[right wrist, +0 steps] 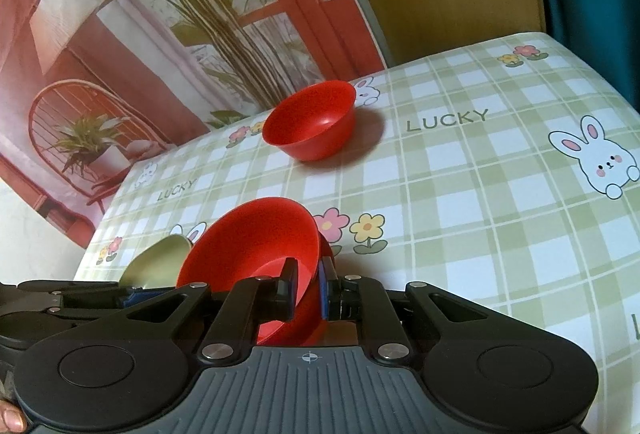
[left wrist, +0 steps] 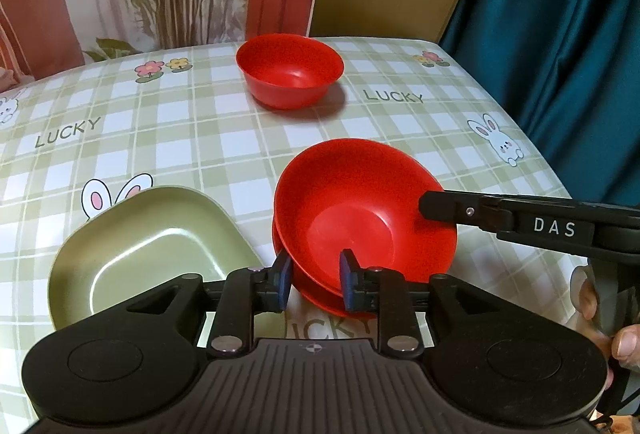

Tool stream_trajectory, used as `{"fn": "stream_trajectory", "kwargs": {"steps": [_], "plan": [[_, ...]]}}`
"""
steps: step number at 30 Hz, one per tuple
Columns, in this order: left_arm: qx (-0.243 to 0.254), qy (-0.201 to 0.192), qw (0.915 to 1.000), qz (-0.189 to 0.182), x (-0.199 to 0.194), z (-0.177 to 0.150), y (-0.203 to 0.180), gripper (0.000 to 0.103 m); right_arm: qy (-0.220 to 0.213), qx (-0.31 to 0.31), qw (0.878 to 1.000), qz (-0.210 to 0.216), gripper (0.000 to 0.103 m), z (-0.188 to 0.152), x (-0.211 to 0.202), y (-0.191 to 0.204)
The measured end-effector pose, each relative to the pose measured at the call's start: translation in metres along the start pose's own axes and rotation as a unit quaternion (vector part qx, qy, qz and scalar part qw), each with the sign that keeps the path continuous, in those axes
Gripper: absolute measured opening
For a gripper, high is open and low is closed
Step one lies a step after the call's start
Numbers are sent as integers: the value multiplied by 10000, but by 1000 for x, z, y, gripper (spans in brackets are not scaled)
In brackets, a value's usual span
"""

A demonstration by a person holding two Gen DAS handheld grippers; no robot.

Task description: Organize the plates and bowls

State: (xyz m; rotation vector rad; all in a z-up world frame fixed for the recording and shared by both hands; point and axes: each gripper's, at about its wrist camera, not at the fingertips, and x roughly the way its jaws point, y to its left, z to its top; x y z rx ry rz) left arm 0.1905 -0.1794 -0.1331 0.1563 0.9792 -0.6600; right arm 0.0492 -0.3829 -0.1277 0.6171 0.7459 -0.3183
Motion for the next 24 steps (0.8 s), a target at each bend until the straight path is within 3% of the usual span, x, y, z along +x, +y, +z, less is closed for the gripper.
{"fn": "stream_trajectory", "kwargs": {"steps": [4,12,24], "plan": [[-41,-8,10000,30,-1,0,2,34,-19,4,10000,-44,15,2,-1,1],[-135,-177,9997,108,-7,3,7,34,-207,5,9998,-63,15,9,-6,-3],[-298,-1184,9915,452,-28,50,32,34,-934,-363,9941,-420,16,50,-9,-16]]}}
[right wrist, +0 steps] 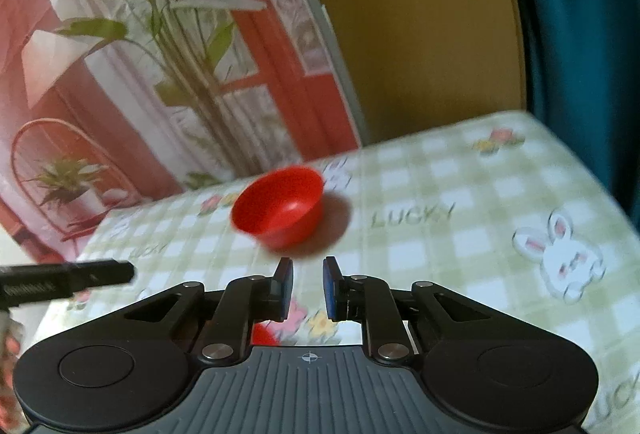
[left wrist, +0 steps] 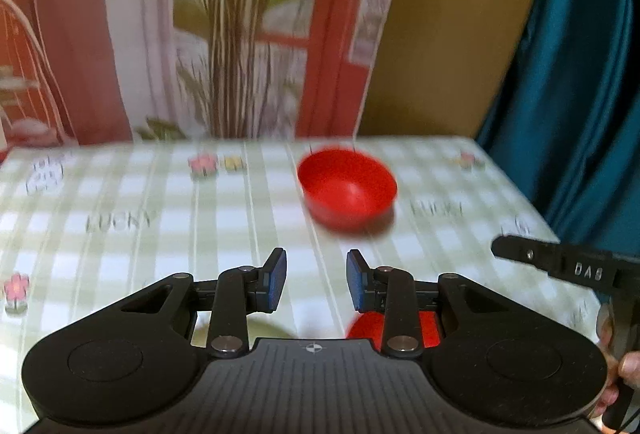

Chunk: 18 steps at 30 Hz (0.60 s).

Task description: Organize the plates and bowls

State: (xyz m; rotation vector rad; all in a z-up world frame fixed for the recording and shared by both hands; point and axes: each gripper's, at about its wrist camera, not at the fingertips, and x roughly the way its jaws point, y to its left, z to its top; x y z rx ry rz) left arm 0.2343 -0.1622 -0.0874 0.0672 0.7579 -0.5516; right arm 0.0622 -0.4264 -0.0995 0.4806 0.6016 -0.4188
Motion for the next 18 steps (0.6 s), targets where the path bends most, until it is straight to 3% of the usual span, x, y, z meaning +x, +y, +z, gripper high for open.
{"fn": "stream_trajectory", "kwargs": {"steps": [8,9,18], "plan": [[230,-241,9994,48,27,26,2,34,-120,-83,9999,-75,16,20,28,-11],[378,-540,9978,-100,32,29,3,34,-115,-87,9999,-86,16,21,32,-11],[305,-544,9980,-71,82,40,-2,34,25,-195,9998,-13,16,32,76,-10]]}}
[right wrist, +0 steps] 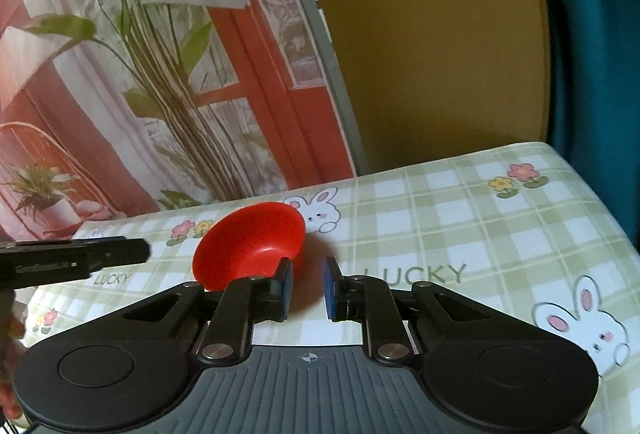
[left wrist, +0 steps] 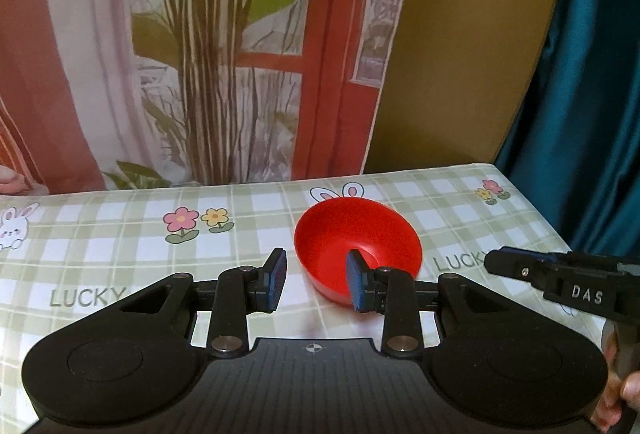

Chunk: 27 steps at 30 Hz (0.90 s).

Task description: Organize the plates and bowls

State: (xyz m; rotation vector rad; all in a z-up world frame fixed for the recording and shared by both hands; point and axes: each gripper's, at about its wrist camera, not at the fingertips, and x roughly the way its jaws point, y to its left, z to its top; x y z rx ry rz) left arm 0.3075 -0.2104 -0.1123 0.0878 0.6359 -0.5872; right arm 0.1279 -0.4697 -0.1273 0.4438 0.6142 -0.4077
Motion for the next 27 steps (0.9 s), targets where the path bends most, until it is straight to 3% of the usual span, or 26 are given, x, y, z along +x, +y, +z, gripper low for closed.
{"fn": "stream_trajectory", "kwargs": {"steps": [13,27], "plan": [[-355,439,9984,73,62,6,22,34,196,88,9997,135,17,5,56,13],[-553,639,9964,45,90,1,28,31,288,332,9990,104,15,1,81,9]]}}
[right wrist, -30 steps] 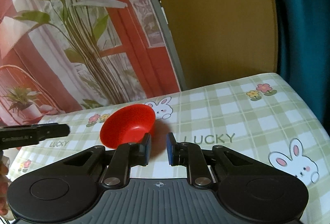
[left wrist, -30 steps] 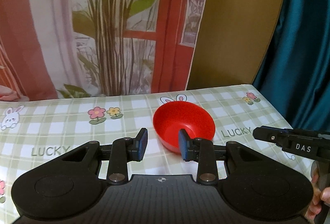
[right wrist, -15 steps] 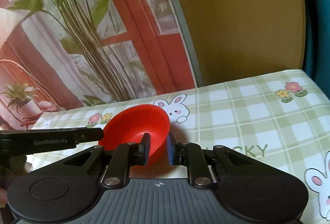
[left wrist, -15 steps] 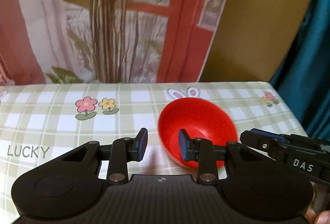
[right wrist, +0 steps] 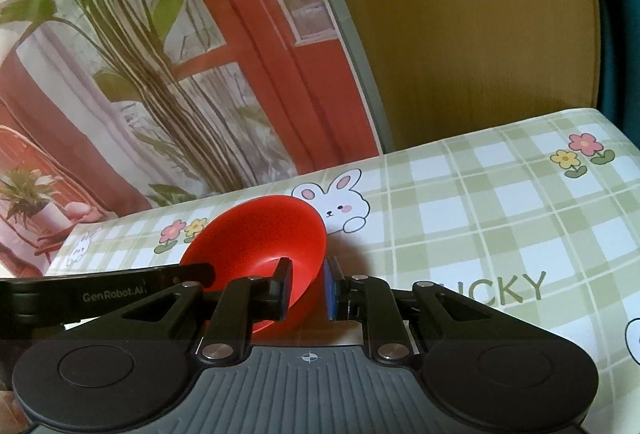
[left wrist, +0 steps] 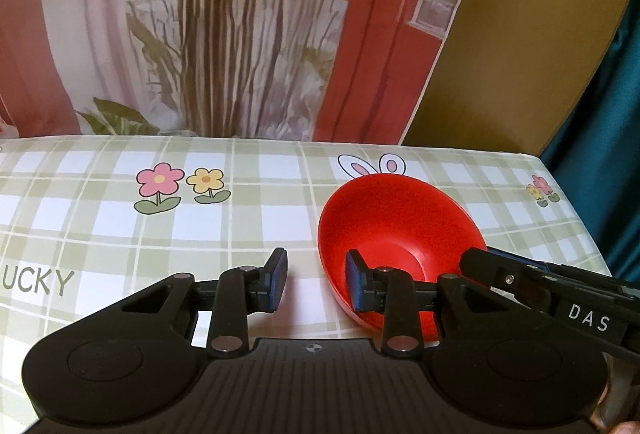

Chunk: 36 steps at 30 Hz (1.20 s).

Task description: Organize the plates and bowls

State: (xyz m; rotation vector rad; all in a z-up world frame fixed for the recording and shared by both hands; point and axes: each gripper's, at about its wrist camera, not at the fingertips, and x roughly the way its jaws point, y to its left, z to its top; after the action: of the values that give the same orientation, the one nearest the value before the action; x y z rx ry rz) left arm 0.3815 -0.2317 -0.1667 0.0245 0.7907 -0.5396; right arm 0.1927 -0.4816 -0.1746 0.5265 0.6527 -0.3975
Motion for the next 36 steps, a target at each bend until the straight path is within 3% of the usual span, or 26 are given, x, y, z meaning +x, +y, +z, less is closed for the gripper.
{"fn": "stream_trajectory", "kwargs": {"steps": [5,18,36], "plan": [[102,2,9999,-66,-1,1,-2,13,-32,87,10000,14,9,0,-2,0],[266,-217,9994,-57,-56,-10,-13,13,-306,183,9993,119,7,1,-49,18],[363,-371,9986,-27,-137,-51,-30,14,-405,98,9989,195,7,-35,-127,48]]}}
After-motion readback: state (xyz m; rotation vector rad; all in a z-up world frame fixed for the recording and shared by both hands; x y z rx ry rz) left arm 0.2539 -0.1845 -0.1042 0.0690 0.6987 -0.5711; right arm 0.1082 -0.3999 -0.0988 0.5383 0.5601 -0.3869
